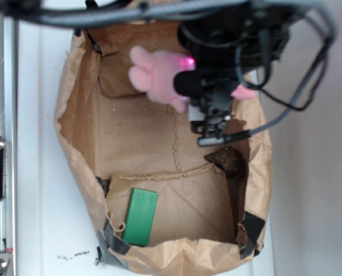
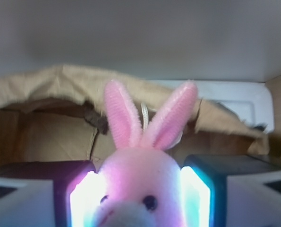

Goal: Grab the pink bunny.

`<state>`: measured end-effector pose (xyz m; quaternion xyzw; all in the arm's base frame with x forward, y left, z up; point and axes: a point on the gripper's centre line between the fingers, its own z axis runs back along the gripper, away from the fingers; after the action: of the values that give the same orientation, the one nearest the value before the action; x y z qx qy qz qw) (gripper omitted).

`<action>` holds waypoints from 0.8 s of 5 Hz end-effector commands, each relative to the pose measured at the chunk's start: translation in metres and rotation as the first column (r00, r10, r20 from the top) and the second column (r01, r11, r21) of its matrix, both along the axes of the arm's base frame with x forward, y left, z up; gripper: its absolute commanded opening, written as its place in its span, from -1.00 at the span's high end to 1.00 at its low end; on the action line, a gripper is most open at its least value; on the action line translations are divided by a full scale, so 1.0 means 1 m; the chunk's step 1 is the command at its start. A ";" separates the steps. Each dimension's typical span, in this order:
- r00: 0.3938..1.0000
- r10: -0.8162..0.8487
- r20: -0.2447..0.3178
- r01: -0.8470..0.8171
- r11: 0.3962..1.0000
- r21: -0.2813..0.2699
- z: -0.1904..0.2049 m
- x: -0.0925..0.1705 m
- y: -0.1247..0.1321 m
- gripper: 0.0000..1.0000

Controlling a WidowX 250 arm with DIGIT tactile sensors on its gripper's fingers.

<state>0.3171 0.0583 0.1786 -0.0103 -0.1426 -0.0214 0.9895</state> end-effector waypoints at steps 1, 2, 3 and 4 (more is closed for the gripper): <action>0.991 0.053 0.126 -0.064 0.994 0.084 0.039 -0.017 -0.023 1.00; 0.990 0.034 0.138 -0.052 0.991 0.127 0.044 -0.024 -0.033 1.00; 0.992 0.020 0.125 -0.033 0.993 0.109 0.055 -0.026 -0.037 1.00; 0.997 0.019 0.079 -0.026 0.995 0.095 0.064 -0.022 -0.033 1.00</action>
<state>0.2842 0.0271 0.2243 0.0334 -0.1473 -0.0196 0.9883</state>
